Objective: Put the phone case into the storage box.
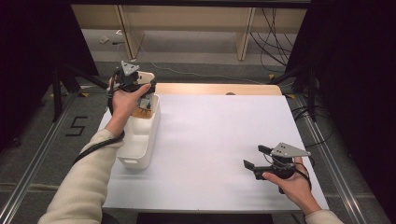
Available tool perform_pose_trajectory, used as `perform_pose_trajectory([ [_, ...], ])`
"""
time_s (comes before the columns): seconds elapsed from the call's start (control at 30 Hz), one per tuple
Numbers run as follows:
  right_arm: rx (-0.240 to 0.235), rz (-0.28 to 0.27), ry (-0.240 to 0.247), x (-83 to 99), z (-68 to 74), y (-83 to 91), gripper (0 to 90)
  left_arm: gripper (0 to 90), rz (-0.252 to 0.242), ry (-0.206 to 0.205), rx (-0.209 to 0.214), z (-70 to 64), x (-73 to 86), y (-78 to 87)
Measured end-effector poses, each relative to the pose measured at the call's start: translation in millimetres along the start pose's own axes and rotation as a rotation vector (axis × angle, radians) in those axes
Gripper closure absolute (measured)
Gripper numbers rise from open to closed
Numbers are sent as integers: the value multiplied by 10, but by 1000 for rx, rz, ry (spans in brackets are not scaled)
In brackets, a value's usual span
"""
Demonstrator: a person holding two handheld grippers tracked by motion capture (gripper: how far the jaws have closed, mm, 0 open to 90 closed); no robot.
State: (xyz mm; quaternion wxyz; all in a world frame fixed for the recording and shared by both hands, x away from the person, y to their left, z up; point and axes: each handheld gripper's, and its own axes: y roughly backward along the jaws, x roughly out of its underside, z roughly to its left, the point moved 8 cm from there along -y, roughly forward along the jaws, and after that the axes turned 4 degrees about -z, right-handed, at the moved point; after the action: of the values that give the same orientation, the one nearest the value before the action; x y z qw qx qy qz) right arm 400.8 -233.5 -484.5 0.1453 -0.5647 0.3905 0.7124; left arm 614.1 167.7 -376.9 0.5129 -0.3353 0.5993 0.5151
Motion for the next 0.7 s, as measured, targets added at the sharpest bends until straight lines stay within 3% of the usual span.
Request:
perform_pose_trajectory([
  [0.7,-2,-1,0,0,-1,-1,156,109,3,9,-4,31,28,-50],
])
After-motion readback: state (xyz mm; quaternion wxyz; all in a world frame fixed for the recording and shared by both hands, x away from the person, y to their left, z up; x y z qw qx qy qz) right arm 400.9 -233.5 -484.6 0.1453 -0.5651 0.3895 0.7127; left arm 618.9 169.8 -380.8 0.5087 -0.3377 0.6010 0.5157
